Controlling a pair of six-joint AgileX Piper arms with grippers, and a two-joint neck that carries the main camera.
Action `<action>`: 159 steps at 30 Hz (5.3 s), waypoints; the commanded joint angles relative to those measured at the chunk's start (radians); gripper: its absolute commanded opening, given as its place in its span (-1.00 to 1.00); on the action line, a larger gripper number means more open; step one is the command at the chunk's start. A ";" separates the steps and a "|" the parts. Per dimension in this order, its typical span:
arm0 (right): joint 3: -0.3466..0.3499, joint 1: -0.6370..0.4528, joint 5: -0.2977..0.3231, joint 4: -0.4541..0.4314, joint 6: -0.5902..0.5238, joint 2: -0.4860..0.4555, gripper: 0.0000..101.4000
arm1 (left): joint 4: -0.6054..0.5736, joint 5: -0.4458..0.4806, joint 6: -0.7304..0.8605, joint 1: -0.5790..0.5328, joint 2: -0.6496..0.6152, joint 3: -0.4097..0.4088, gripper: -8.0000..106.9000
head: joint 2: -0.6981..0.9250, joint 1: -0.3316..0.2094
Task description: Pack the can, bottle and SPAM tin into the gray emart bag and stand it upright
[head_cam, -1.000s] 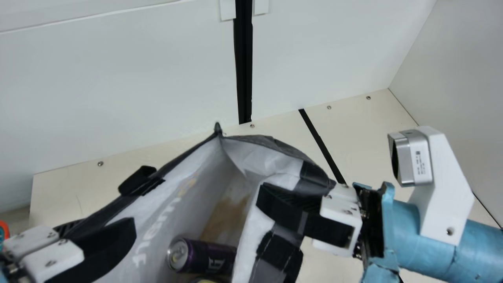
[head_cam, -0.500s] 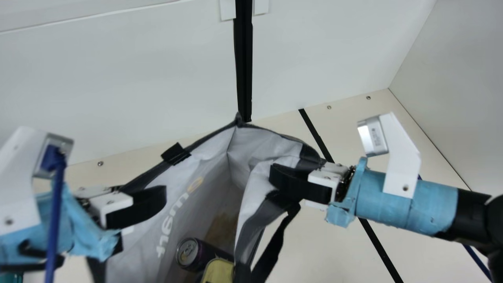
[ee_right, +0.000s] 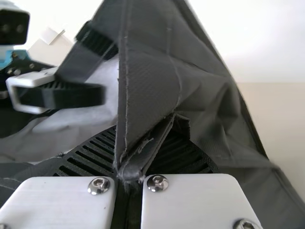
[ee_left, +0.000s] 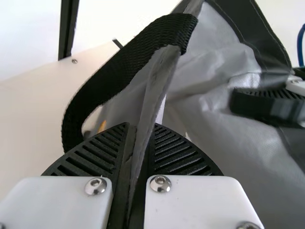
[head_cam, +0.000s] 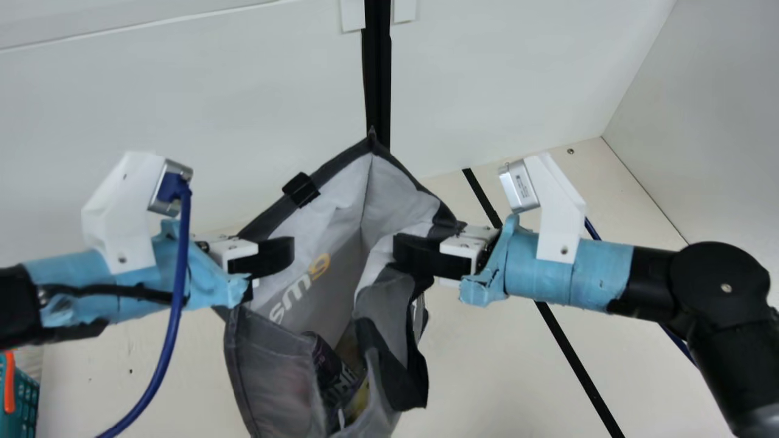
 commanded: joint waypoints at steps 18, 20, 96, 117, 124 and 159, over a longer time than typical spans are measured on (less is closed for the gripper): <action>-0.077 0.031 -0.044 0.014 -0.110 0.156 -1.00 | 0.026 -0.075 -0.011 -0.028 0.145 -0.129 -1.00 | -0.002 -0.023; -0.076 0.032 -0.044 0.017 -0.110 0.156 -1.00 | 0.027 -0.075 -0.010 -0.027 0.144 -0.128 -1.00 | -0.002 -0.023; -0.076 0.033 -0.051 0.017 -0.110 0.156 -1.00 | -0.043 -0.107 0.127 0.182 -0.307 0.164 0.71 | -0.002 -0.023; -0.076 0.033 -0.051 0.017 -0.110 0.156 -1.00 | 0.564 -0.152 -0.225 0.240 -0.474 0.311 0.71 | -0.002 -0.023; -0.076 0.033 -0.051 0.017 -0.110 0.156 -1.00 | 0.772 -0.131 -0.363 0.232 -0.512 0.378 0.71 | -0.002 -0.023; -0.105 0.016 -0.056 -0.067 -0.065 0.126 -1.00 | 0.923 -0.098 -0.489 0.224 -0.562 0.472 0.71 | -0.002 -0.023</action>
